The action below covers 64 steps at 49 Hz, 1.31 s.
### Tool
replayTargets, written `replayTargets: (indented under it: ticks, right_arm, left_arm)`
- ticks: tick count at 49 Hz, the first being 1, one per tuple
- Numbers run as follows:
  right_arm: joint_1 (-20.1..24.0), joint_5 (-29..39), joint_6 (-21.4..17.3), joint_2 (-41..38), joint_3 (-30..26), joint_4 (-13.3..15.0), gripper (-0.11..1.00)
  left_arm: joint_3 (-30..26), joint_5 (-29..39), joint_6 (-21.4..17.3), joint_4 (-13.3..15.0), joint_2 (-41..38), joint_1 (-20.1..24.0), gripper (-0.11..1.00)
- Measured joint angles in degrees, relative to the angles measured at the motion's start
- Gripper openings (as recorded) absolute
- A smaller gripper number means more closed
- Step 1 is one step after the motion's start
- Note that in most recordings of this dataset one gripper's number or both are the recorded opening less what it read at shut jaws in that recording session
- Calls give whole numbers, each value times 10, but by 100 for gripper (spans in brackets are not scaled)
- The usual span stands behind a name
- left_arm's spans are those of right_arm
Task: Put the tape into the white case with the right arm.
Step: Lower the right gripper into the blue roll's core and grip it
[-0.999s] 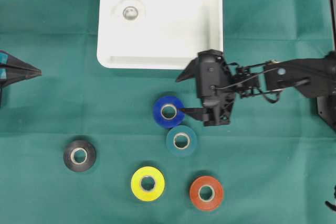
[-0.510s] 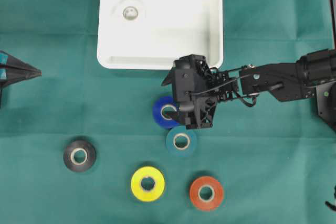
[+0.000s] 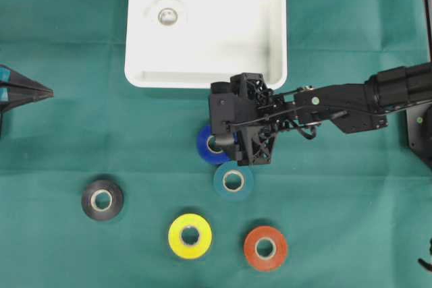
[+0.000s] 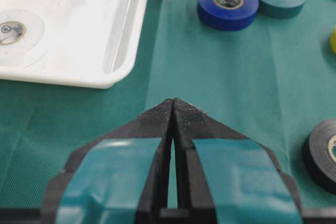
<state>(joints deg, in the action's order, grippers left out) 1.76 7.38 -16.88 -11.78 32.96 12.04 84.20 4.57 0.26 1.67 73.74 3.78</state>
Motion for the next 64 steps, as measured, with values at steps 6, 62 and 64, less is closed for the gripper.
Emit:
replayTargets:
  ticks: [6,62,64]
  right_arm:
    - [0,2,-1,-11,-9,0,67]
    - [4,107,-2,40,-44,-1,2]
    - [4,112,-2,47,-47,-1,2]
  left_arm:
    - [0,0,0,1,0,0,0]
    - [0,0,0,0,0,0,0]
    - [0,0,1,0,0,0,0]
